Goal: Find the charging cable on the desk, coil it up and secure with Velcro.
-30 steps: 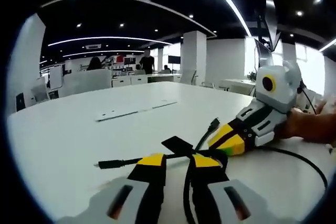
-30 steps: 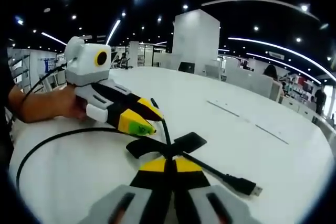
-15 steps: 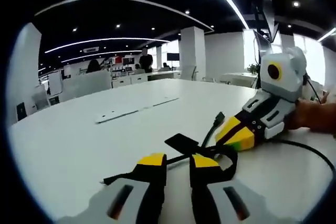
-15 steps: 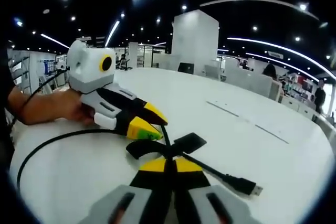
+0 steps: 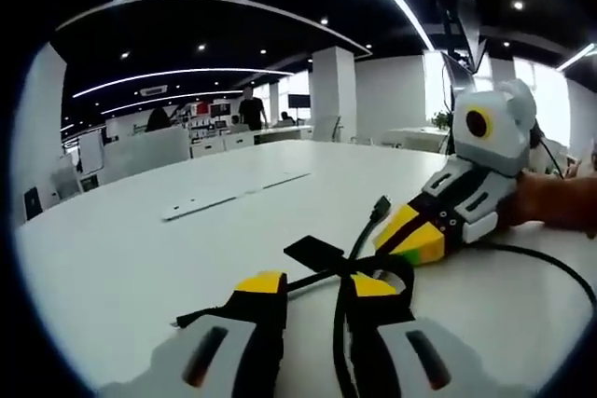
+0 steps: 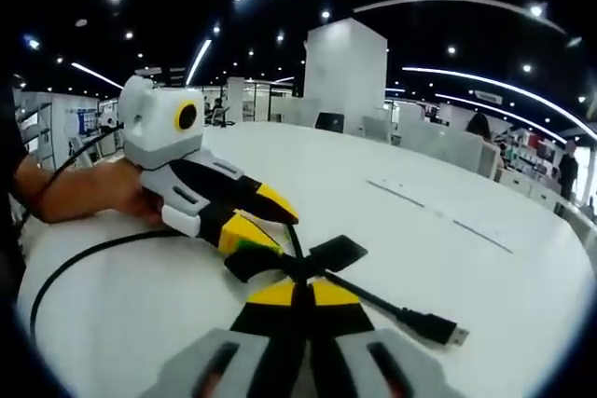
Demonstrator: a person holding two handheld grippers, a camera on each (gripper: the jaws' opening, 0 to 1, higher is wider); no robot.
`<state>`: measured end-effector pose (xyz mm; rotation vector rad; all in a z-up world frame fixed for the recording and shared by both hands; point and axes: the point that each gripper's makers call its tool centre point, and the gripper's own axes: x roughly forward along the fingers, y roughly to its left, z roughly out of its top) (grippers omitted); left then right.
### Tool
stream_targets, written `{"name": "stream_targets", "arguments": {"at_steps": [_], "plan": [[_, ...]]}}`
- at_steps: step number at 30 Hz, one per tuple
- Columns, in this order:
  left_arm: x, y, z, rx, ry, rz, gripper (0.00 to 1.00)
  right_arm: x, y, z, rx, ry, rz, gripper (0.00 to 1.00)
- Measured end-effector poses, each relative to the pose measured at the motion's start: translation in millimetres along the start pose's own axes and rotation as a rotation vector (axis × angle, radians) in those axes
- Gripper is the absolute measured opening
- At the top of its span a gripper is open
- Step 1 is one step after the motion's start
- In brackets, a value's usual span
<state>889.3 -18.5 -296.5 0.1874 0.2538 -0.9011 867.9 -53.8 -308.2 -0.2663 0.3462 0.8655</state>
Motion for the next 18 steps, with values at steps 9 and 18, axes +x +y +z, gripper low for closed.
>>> {"name": "stream_targets", "arguments": {"at_steps": [9,18], "plan": [[0.6,2.8,-1.7,-0.015,-0.01,-0.004,0.25,-1.3,1.8,-2.8,-0.03,0.011,-0.007,0.06],[1.6,0.6,-4.0,0.022,-0.004,-0.01,0.27,-7.4,0.1,-0.3,-0.118,0.034,-0.033,0.09]]}}
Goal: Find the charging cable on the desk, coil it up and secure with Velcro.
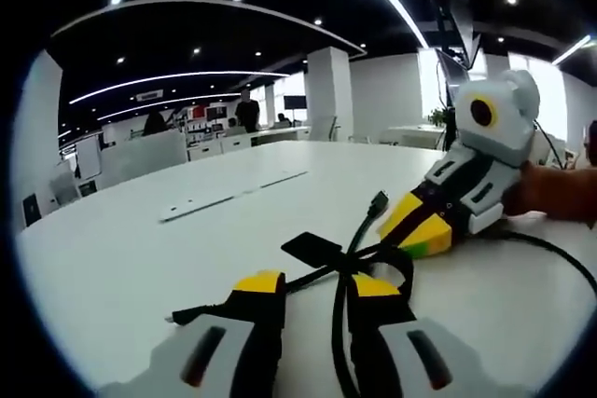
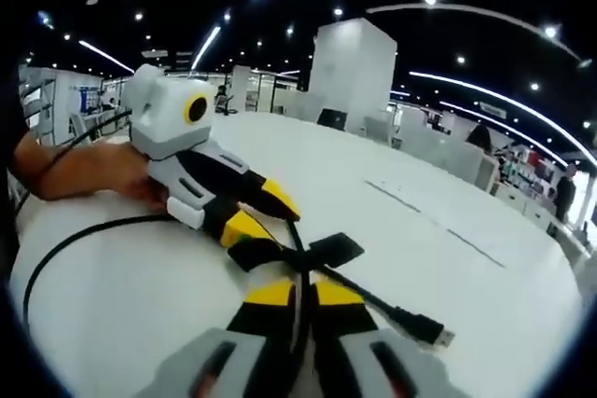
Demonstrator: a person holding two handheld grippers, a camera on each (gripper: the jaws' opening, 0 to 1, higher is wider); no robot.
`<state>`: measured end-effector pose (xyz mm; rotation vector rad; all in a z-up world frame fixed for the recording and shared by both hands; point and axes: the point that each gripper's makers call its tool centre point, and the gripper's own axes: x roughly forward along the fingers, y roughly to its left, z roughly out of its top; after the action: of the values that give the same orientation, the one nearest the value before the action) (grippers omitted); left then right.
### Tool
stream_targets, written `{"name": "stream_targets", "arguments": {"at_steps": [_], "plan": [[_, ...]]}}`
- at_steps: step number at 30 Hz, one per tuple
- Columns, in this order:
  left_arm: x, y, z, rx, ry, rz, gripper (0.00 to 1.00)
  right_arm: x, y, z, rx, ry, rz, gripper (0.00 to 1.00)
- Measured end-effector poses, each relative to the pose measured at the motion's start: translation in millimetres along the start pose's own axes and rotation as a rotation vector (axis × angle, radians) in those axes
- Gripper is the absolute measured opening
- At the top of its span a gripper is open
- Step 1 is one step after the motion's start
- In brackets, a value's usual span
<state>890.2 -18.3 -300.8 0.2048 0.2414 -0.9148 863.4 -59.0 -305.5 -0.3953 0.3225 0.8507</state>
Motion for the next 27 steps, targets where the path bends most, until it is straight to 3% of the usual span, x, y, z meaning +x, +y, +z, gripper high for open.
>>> {"name": "stream_targets", "arguments": {"at_steps": [14,22,27], "plan": [[-3,-6.5,-0.9,-0.002,-0.005,-0.001,0.27,13,9,12.0,-0.19,0.003,0.004,0.13],[-4,-9.0,-0.6,-0.002,-0.008,-0.004,0.27,20,8,28.2,-0.149,-0.035,0.011,0.08],[-4,-10.3,-0.3,-0.003,-0.008,-0.005,0.27,23,-6,32.1,-0.067,-0.032,-0.008,0.04]]}}
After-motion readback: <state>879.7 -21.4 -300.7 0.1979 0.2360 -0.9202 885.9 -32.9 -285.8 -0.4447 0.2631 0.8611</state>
